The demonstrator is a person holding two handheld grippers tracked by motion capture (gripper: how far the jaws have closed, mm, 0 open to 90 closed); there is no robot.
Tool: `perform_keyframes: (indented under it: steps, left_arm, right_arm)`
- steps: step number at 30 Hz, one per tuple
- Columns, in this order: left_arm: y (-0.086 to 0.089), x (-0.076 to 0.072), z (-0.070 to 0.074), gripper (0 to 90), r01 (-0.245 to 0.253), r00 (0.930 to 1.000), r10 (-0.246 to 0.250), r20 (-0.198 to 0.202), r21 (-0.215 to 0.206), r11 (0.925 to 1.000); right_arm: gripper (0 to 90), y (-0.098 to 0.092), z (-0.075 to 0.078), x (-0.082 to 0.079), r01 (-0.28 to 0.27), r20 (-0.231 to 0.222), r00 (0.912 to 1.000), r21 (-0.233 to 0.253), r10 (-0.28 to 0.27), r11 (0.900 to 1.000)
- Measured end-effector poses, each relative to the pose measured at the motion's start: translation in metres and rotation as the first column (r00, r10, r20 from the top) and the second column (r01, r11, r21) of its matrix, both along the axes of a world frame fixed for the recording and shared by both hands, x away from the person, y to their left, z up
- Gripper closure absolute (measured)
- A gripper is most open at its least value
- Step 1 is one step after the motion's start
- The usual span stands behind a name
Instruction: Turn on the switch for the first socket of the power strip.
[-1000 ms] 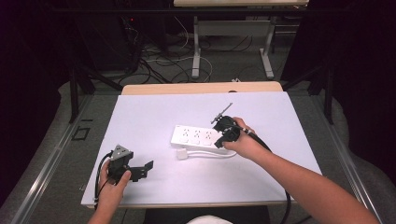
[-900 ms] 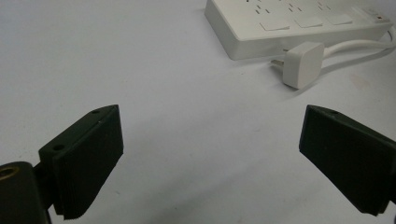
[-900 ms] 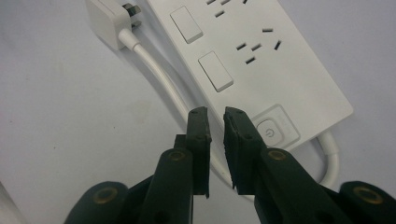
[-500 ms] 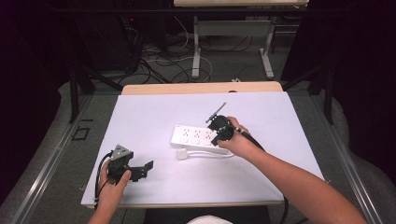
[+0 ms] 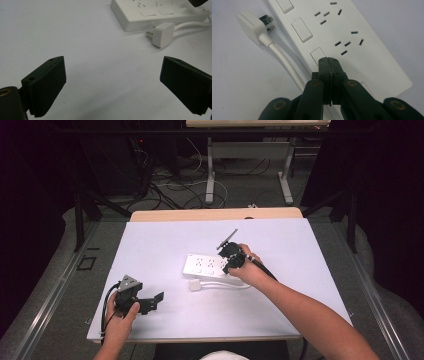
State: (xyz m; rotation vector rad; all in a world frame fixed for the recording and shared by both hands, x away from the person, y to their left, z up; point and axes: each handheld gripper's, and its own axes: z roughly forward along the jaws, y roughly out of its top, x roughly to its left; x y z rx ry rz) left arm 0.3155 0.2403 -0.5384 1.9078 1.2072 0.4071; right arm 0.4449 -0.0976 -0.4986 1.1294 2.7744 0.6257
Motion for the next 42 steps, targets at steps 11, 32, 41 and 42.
perform_keyframes:
  steps: [11, 32, 41, 42]
  left_arm:
    - [0.0, 0.0, 0.0, 6.6, -0.002, 1.0, 0.002, 0.0, 0.001, 1.0]
    - [0.001, 0.0, 0.0, 6.7, 0.001, 1.0, -0.001, -0.003, 0.003, 1.0]
    - [0.001, -0.001, 0.0, 6.8, 0.0, 1.0, 0.0, -0.002, 0.006, 1.0]
    - [0.001, -0.001, 0.0, 6.8, 0.0, 1.0, 0.0, -0.002, 0.006, 1.0]
  right_arm:
    - [90.0, 0.003, -0.004, 0.002, 0.007, -0.001, 1.0, 0.004, -0.007, 1.0]
    - [90.0, 0.006, -0.011, 0.002, 0.023, 0.01, 0.9997, 0.045, -0.024, 0.999]
    - [90.0, 0.005, -0.008, 0.003, 0.014, -0.012, 0.9998, 0.016, -0.014, 1.0]
    - [90.0, 0.004, -0.009, 0.004, 0.009, -0.012, 0.9999, 0.016, -0.009, 1.0]
